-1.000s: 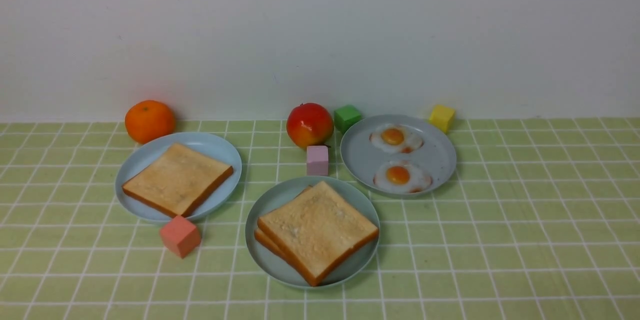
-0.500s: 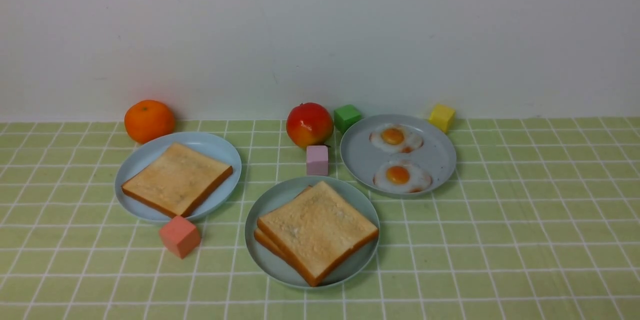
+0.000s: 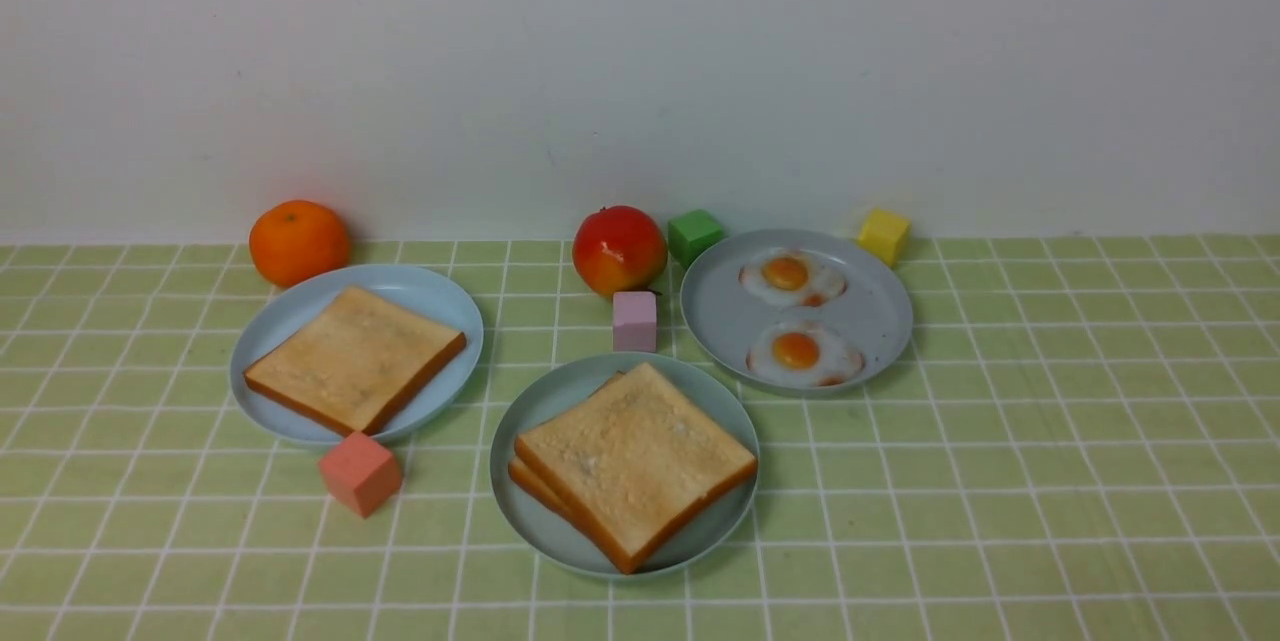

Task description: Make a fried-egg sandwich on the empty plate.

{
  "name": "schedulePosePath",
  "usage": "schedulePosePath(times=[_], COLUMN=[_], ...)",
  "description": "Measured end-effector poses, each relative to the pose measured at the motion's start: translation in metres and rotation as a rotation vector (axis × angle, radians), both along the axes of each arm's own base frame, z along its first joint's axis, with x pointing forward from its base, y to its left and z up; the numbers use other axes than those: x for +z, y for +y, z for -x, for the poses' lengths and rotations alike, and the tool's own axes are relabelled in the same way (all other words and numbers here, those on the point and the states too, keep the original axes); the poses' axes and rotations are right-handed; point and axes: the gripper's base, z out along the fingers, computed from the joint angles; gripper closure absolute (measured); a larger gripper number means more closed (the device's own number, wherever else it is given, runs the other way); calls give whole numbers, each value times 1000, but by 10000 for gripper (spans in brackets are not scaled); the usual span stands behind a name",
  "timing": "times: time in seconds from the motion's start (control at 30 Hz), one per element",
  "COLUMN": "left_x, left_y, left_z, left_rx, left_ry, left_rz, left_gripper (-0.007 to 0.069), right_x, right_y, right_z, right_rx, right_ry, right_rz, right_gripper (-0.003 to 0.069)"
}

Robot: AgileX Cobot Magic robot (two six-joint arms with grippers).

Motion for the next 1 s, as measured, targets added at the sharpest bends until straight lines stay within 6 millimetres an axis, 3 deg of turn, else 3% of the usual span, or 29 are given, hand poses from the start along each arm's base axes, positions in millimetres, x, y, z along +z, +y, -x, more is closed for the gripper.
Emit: schedulePosePath(times=[1.0], left_x=[0], left_y=[0], left_z=[0], left_rx=[0], left_ry=[0], left_rz=[0], left_gripper=[638], right_x=[0], right_y=[0], right_z=[0], right_rx=[0], right_ry=[0], right_rz=[0], right_gripper=[510])
